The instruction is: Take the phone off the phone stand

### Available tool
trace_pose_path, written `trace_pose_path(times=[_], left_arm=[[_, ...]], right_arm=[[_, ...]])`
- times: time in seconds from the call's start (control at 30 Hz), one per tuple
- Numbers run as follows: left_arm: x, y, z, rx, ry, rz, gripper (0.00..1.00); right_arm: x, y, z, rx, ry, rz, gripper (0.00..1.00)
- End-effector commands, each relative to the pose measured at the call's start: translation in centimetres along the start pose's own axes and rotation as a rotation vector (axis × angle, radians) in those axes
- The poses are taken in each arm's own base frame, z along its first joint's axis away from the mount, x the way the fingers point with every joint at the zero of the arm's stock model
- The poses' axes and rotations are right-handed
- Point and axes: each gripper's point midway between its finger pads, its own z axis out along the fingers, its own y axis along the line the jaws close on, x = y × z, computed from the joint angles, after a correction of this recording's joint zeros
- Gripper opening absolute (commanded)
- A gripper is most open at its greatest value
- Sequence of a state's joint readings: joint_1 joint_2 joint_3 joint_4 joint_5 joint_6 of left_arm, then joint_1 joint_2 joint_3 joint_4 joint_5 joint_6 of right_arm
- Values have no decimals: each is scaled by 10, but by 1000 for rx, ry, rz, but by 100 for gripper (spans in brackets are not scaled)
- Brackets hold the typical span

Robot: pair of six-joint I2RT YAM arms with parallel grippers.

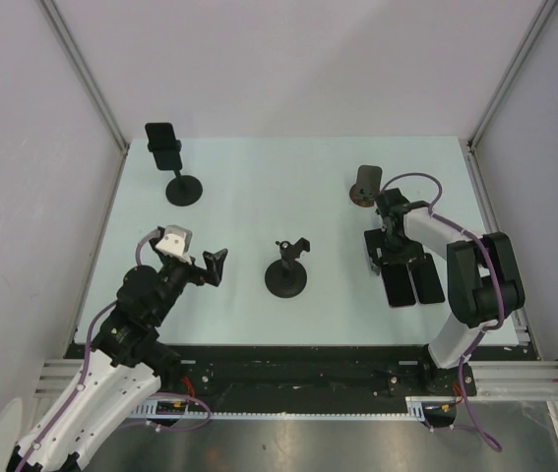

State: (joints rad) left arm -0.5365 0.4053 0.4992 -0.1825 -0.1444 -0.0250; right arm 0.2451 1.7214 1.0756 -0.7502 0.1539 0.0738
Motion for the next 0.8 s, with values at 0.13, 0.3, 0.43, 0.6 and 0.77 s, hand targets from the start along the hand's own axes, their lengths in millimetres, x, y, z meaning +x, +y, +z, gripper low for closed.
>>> trace_pose_path(times=[0.13, 0.3, 0.43, 0.6, 0.77], left_arm=[[-4, -5, 2, 30, -10, 21, 100], [-3, -6, 3, 33, -4, 22, 100], [-3, -6, 3, 31, -1, 23, 100], [-1, -5, 4, 28, 5, 22, 100], [0, -6, 4, 30, 8, 22, 100]], right_arm=[[-33, 39, -66, -136, -271, -72, 91], [-49, 88, -136, -334, -511, -213, 88], [-53, 128, -190, -472, -690, -320, 87], [-52, 167, -231, -583, -826, -395, 83], [-56, 186, -238, -619, -856, -417, 77]])
